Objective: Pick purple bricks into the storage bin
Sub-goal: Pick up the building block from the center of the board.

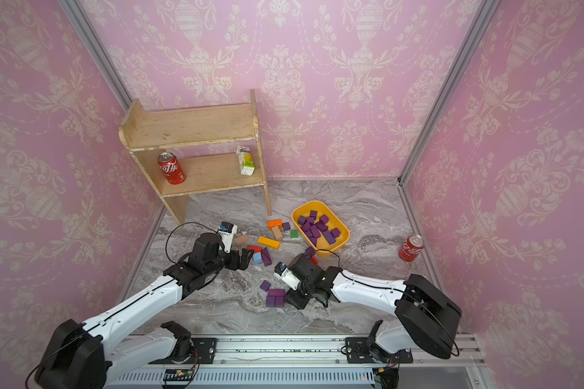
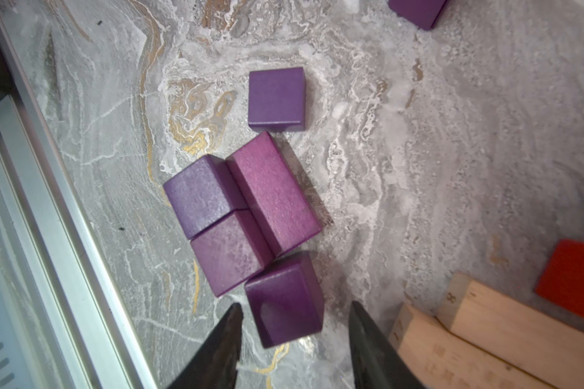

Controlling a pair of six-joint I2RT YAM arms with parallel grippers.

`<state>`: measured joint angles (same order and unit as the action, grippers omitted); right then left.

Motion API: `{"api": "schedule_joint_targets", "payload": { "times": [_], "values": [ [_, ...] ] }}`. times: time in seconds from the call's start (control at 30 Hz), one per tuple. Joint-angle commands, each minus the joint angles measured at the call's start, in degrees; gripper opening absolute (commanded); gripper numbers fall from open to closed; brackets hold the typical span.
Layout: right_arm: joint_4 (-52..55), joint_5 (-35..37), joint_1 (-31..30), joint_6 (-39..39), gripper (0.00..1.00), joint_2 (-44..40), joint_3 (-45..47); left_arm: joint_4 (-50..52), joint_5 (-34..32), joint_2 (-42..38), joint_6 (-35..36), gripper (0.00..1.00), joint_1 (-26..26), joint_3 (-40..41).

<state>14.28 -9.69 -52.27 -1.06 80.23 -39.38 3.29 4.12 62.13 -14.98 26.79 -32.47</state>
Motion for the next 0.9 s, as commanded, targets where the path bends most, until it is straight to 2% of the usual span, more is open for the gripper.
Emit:
{"api": "schedule_joint_targets", "payload": {
  "times": [0.0,0.37,0.87],
  "values": [
    [1.0,1.2,-0.5,0.1,0.52,0.1,0.3,-0.3,-1.5,-0.5,-0.5,0.99,0.1,0.5],
    [1.0,0.9,-2.2,0.2,0.52,0.5,0.6,-0.1,-1.9,-0.8,-0.4,0.99,0.1,0.6],
    [2.0,4.8,-2.9,-0.1,0.5,5.5,-2.0,0.2,-2.1,-1.1,-0.4,0.99,0.1,0.7]
  ]
}}
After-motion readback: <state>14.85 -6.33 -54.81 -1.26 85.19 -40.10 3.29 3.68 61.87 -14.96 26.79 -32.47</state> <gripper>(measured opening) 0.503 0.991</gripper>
